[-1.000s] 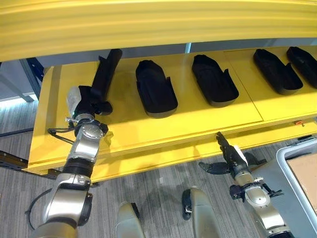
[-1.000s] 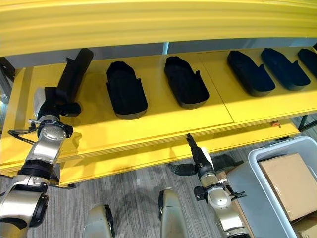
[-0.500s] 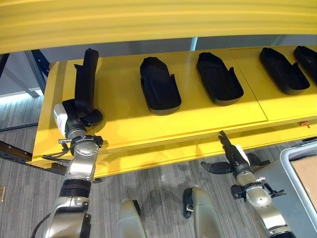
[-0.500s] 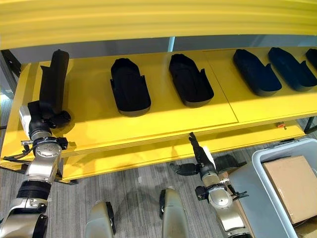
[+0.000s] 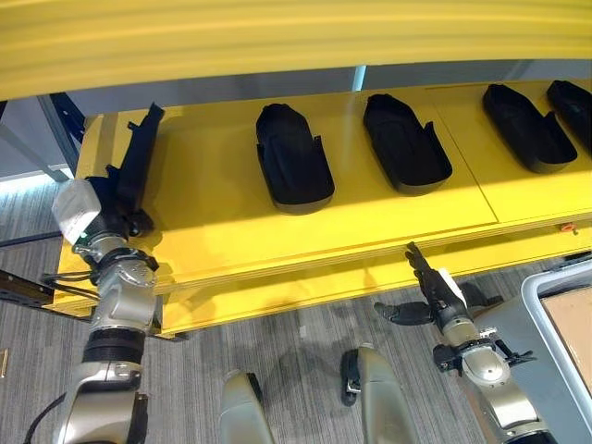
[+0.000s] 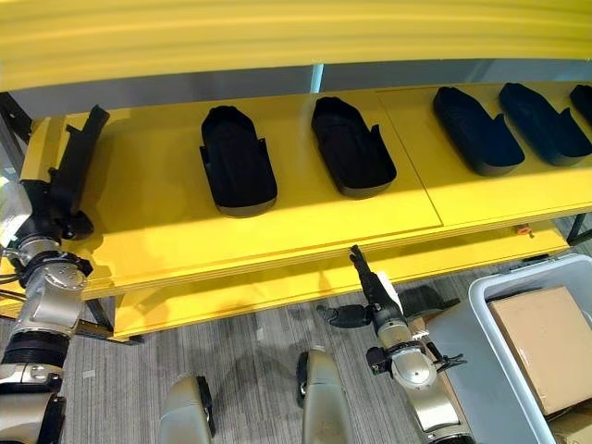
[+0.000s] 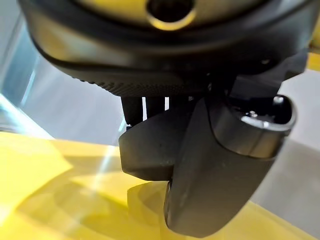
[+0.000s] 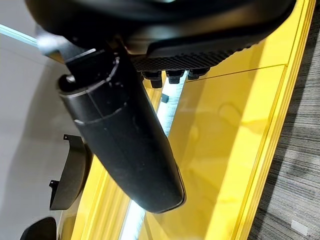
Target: Move parts from the plastic box to the shelf.
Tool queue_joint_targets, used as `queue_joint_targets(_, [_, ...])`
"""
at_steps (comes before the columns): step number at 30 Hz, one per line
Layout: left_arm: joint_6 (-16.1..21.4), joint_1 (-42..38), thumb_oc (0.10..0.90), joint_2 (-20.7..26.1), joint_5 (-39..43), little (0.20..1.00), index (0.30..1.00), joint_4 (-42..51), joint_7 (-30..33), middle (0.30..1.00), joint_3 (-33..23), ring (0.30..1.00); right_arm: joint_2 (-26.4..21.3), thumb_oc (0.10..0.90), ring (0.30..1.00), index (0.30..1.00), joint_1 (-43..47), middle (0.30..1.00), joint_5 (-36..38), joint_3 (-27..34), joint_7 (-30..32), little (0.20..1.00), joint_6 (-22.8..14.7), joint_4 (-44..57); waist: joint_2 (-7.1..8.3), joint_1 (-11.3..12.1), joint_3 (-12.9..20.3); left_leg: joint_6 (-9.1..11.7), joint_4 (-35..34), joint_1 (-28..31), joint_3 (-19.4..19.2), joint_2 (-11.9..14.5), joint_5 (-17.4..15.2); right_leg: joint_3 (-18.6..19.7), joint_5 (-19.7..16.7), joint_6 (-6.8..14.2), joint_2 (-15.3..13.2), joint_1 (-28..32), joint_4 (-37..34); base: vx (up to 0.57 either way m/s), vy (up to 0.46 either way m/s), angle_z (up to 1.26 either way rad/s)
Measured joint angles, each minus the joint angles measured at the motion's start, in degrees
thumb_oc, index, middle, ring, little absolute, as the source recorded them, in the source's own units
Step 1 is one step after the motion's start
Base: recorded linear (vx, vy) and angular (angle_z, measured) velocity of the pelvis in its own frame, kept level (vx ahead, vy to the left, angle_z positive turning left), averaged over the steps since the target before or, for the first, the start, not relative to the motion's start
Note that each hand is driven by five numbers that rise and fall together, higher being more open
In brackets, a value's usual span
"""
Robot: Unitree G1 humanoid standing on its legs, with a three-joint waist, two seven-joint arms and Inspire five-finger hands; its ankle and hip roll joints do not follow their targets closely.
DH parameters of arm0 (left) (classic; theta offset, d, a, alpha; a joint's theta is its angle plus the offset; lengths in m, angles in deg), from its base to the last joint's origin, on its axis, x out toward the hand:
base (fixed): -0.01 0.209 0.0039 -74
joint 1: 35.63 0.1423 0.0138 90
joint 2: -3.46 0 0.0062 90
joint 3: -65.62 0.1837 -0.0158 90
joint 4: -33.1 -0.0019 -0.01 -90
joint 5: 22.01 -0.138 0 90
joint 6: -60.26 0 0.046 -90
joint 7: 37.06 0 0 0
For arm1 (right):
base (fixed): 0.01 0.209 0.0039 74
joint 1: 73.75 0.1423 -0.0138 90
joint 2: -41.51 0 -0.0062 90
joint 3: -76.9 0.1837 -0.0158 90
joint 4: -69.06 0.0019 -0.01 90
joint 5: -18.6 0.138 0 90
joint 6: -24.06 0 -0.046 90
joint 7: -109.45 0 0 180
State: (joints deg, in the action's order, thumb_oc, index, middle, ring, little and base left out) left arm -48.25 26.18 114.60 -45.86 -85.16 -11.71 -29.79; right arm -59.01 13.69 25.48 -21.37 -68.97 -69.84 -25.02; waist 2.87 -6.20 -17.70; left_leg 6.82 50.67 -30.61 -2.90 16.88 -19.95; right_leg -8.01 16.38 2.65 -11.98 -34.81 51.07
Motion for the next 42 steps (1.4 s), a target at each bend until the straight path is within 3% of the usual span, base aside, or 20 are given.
queue_joint_targets(8, [-1.47, 0.57, 0.400, 5.07, -3.33, 0.300, 0.300, -5.52, -0.45, 0.300, -2.96, 0.300, -1.48, 0.900, 1.000, 1.000, -0.33, 1.000, 0.05, 0.11, -0.67, 1.000, -0.08, 0.46, -0.15, 0.35, -0.18, 0.28, 0.01, -0.32, 0.16, -0.04, 0.19, -0.07, 0.02, -0.10, -0.06, -0.22, 0.27, 0.00, 0.000, 0.00])
queue_joint_targets(13, [-1.45, 0.74, 0.400, 6.73, -9.24, 0.300, 0.300, -6.61, -2.32, 0.300, -1.40, 0.300, -1.52, 0.900, 1.000, 1.000, -0.36, 1.000, 0.05, 0.17, -0.81, 1.000, -0.13, 0.51, -0.15, 0.27, -0.17, 0.30, 0.04, -0.31, 0.20, -0.06, 0.21, -0.08, 0.04, -0.12, -0.07, -0.24, 0.35, 0.00, 0.000, 0.00])
queue_joint_targets(27, [-2.12, -7.29, 0.400, 9.37, -22.11, 0.300, 0.300, -8.00, -9.72, 0.300, 10.45, 0.300, -1.76, 0.900, 1.000, 1.000, -1.05, 1.000, 0.07, 0.60, -1.31, 1.000, -0.10, 0.79, -0.14, 0.47, -0.17, 0.55, 0.30, -0.95, 0.40, -0.15, 0.41, -0.07, 0.08, -0.10, -0.10, -0.79, 0.75, 0.00, 0.000, 0.00])
queue_joint_targets(33, [2.93, -11.01, 0.400, 9.28, -26.89, 0.300, 0.300, -11.27, -14.37, 0.300, 21.83, 0.300, -1.76, 0.900, 1.000, 1.000, -0.78, 1.000, 0.07, -0.41, -2.96, 1.000, -0.08, 0.80, -0.12, -0.27, -0.18, 0.50, 0.86, -1.46, 0.40, -0.07, 0.31, -0.01, 0.12, -0.24, -0.08, -1.36, 1.20, 0.00, 0.000, -0.01])
queue_joint_targets(42, [3.84, -17.58, 0.400, 8.91, -26.92, 0.300, 0.300, -20.20, -14.27, 0.300, 27.97, 0.300, -2.56, 0.900, 1.000, 1.000, -0.09, 1.000, 0.09, -2.13, -2.96, 1.000, -0.05, 0.84, -0.11, -0.62, -0.18, 0.78, 0.93, -1.44, 0.58, -0.08, 0.46, 0.10, 0.57, -0.31, 0.00, -1.69, 2.03, 0.00, 0.000, 0.00])
